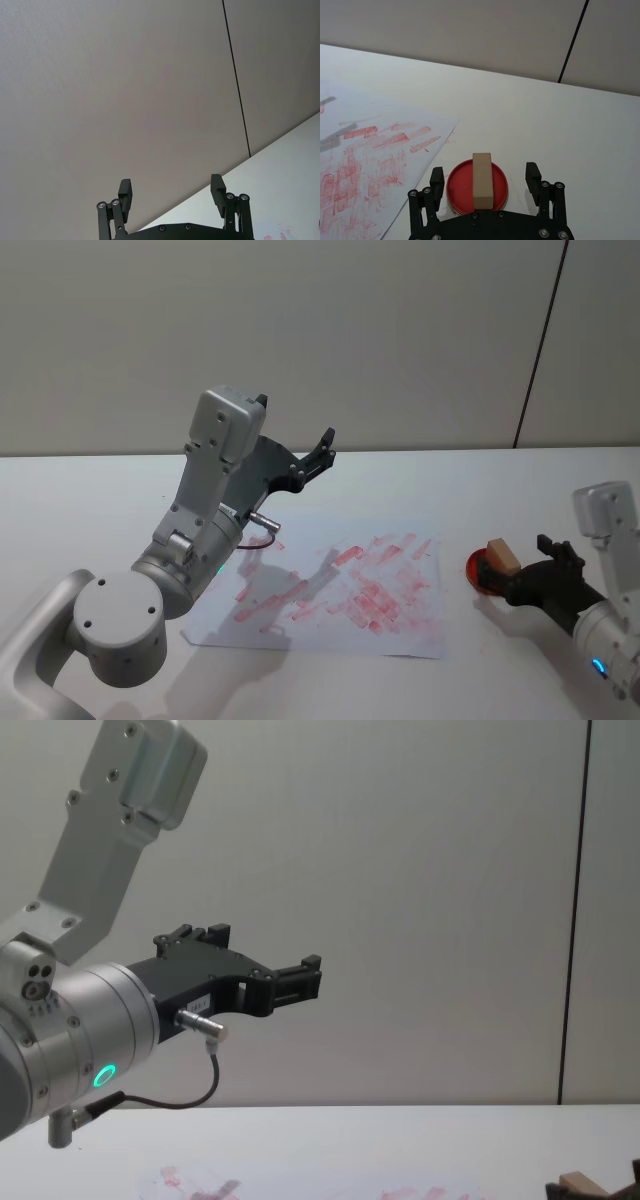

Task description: Use the one hand to pick up the stamp and affix it onto the A4 paper.

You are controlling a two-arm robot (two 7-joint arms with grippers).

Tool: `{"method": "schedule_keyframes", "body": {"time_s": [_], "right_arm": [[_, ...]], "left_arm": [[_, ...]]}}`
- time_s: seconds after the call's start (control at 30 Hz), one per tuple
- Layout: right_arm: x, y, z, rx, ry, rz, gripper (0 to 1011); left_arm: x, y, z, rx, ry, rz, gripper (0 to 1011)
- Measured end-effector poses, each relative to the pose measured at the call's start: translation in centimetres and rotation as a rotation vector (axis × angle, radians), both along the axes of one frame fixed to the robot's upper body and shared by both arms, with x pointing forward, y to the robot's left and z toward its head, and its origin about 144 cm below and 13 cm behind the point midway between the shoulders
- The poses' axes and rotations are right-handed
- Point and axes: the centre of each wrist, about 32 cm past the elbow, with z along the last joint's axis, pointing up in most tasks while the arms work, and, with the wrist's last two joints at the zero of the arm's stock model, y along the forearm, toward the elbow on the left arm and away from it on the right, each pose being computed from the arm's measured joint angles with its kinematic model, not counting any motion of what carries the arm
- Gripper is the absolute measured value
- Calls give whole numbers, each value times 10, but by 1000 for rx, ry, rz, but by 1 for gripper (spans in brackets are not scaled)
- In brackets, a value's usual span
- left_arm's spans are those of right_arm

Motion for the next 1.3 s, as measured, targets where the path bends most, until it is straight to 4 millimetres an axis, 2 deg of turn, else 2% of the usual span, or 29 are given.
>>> {"method": "schedule_keyframes", "body": {"time_s": [0.43,0.63,0.67,0.73,0.8,0.83,1.13,1.17,1.3], "right_arm": [[10,9,-12,-30,28,9,977],[12,11,-14,-36,34,10,836],[12,11,-14,-36,35,11,783],[12,11,-15,-38,36,11,747],[13,12,-15,-39,37,11,650],[13,12,-15,-39,37,12,650],[14,13,-17,-43,40,13,368],[14,13,-17,-43,40,13,307],[15,13,-17,-43,40,14,222]], "left_arm": [[0,0,0,0,0,0,1001],[0,0,0,0,0,0,1001],[0,0,0,0,0,0,1001],[0,0,0,0,0,0,1001],[0,0,0,0,0,0,1001],[0,0,0,0,0,0,1001],[0,0,0,0,0,0,1001],[0,0,0,0,0,0,1001],[0,0,0,0,0,0,1002]]}}
